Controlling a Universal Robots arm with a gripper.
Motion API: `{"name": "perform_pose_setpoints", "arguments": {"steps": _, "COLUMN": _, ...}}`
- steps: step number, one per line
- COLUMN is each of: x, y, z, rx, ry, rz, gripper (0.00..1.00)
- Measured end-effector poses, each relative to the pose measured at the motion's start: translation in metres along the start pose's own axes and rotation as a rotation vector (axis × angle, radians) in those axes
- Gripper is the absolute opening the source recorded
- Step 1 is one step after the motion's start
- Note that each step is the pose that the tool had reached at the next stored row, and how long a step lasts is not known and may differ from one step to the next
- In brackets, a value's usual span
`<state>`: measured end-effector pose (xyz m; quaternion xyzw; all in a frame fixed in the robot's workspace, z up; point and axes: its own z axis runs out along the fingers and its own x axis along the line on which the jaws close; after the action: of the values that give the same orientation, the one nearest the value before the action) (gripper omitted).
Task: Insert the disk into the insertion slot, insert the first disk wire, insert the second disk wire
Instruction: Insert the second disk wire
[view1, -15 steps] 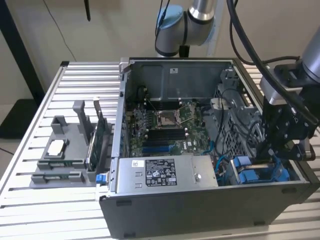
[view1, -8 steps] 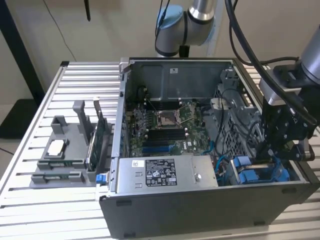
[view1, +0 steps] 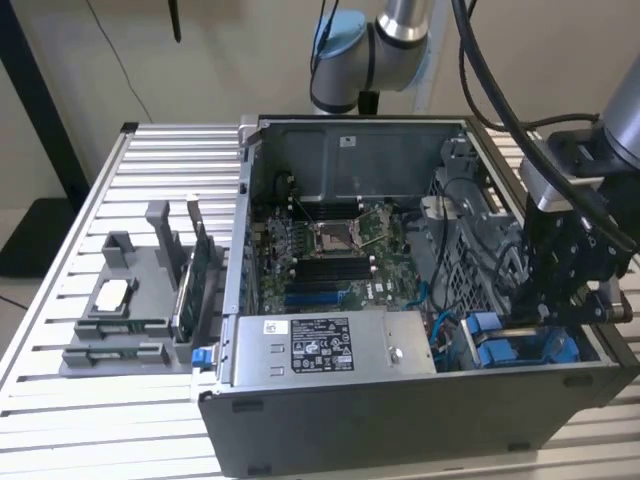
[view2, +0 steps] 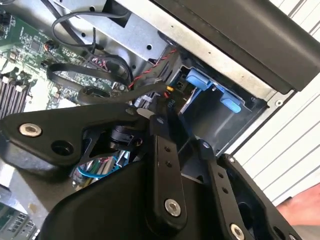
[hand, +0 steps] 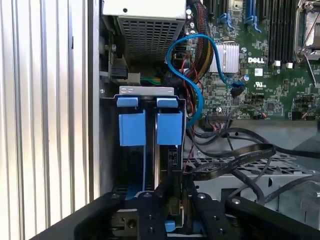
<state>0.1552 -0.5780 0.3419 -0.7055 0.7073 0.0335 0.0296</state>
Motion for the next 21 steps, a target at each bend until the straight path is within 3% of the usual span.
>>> {"name": "perform_pose_setpoints", "arguments": {"steps": 6, "x": -0.0022, "y": 0.0002, "z": -0.0241, "rx": 0.0000, "ry": 0.0001, "rz": 0.000, "gripper": 0.24}}
{"name": "perform_pose_setpoints", "arguments": {"steps": 10, "x": -0.0032, "y": 0.0004, "z": -0.0348, "rx": 0.0000, "ry": 0.0000, "rz": 0.000, "gripper": 0.24}}
{"name": "perform_pose_setpoints", "arguments": {"steps": 17, "x": -0.0042, "y": 0.0004, "z": -0.0465, "rx": 0.0000, "ry": 0.0017, "rz": 0.000, "gripper": 0.24}}
{"name": "perform_pose_setpoints", "arguments": {"steps": 21, "x": -0.0043, "y": 0.0004, "z": -0.0482, "rx": 0.0000, "ry": 0.0015, "rz": 0.000, "gripper": 0.24}}
